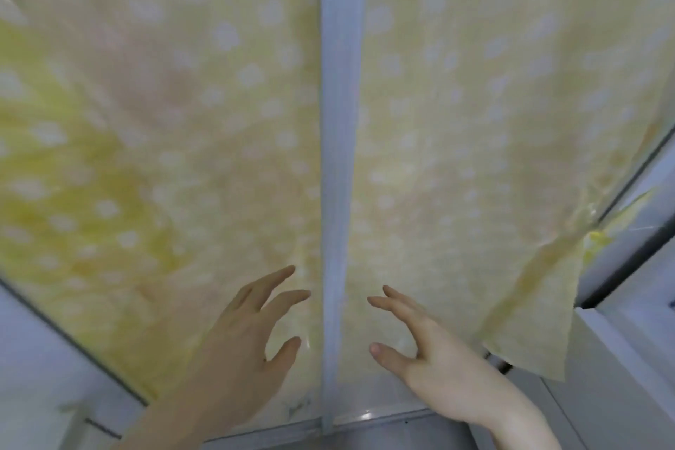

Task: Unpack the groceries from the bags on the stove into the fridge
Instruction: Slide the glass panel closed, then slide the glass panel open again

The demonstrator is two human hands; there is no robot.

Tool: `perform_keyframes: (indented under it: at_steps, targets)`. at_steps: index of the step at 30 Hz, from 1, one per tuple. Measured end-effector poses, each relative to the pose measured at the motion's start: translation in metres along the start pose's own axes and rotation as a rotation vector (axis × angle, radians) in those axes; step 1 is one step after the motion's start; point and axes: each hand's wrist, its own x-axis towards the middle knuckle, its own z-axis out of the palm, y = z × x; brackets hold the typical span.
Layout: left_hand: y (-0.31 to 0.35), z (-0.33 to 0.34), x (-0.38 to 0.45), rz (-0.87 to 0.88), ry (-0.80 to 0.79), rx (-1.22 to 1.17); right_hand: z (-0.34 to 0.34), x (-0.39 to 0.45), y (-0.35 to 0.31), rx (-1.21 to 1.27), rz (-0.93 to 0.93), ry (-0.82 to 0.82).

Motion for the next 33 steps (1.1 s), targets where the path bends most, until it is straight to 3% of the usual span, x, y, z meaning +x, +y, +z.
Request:
perform_keyframes:
  at_steps: [5,12,19,26,33]
  targets:
    - [-0.037,-0.024,-0.052,-0.228,-0.057,0.063,0.034,0.033,-0.033,-0.043,-0.085,-0.139]
    - [-0.077,-0.049,-0.139,-0.631,0.119,0.166,0.086,0.114,-0.100,-0.144,-0.329,-0.487]
    - [-0.053,-0.050,-0.218,-1.098,0.245,0.228,0.148,0.174,-0.141,-0.283,-0.667,-0.712]
    - [0.009,-0.045,-0.286,-1.477,0.393,0.238,0.223,0.135,-0.227,-0.360,-0.926,-1.013]
    - [0.049,-0.042,-0.388,-1.760,0.454,0.257,0.316,0.042,-0.296,-0.421,-1.148,-1.159]
